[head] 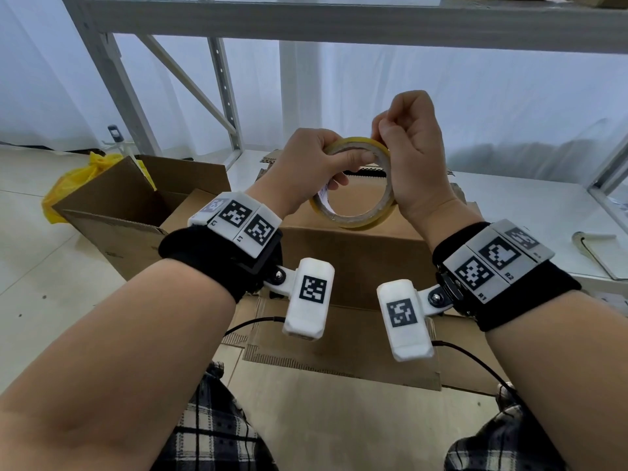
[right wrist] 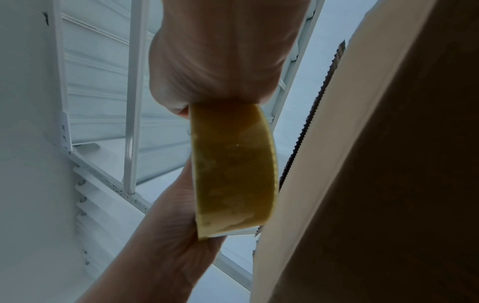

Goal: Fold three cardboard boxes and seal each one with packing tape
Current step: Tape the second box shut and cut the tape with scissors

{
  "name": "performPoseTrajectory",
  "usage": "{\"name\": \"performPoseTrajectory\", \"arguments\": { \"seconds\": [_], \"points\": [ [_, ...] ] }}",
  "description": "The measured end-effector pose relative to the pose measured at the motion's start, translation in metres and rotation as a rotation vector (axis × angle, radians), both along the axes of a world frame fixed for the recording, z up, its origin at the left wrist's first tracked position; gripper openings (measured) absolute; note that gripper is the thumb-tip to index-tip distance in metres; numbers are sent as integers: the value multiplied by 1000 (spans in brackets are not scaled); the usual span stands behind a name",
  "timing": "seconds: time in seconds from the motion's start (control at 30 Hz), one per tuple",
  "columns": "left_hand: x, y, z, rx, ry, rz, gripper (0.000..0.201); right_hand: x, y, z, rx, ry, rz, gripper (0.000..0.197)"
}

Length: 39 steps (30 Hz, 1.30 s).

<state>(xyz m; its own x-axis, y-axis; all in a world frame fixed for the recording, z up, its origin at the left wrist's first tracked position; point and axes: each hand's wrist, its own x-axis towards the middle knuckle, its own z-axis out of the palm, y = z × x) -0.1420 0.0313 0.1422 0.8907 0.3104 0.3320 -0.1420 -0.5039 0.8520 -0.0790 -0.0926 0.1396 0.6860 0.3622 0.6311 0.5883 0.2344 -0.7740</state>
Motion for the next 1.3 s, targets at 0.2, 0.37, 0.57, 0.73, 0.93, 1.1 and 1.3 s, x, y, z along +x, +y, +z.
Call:
{"name": "performPoseTrajectory", "arguments": {
  "seconds": [0.2, 0.37, 0.57, 0.73, 0.93, 1.1, 1.3],
  "points": [
    [-1, -1, -1, -2, -10, 9, 28, 0, 1, -2, 22, 14, -24, 22],
    [-1, -1, 0, -30, -21, 11, 29, -2, 1, 1, 57, 7, -39, 20],
    [-1, -2, 0, -24, -16, 15, 31, -1, -2, 2, 61, 3, -8, 19],
    [-2, -3, 0, 6, -16, 15, 32, -1, -3, 2, 61, 17, 18, 17],
    [-2, -2, 9, 59, -109, 99, 38, 5, -4, 7, -175, 55, -41, 12],
    [-10, 1, 17, 111, -141, -86, 33, 11, -11, 9, -241, 180, 25, 27],
    [-10, 0, 7, 110, -184, -60, 24, -4, -3, 4, -94, 224, 61, 17]
  ]
}}
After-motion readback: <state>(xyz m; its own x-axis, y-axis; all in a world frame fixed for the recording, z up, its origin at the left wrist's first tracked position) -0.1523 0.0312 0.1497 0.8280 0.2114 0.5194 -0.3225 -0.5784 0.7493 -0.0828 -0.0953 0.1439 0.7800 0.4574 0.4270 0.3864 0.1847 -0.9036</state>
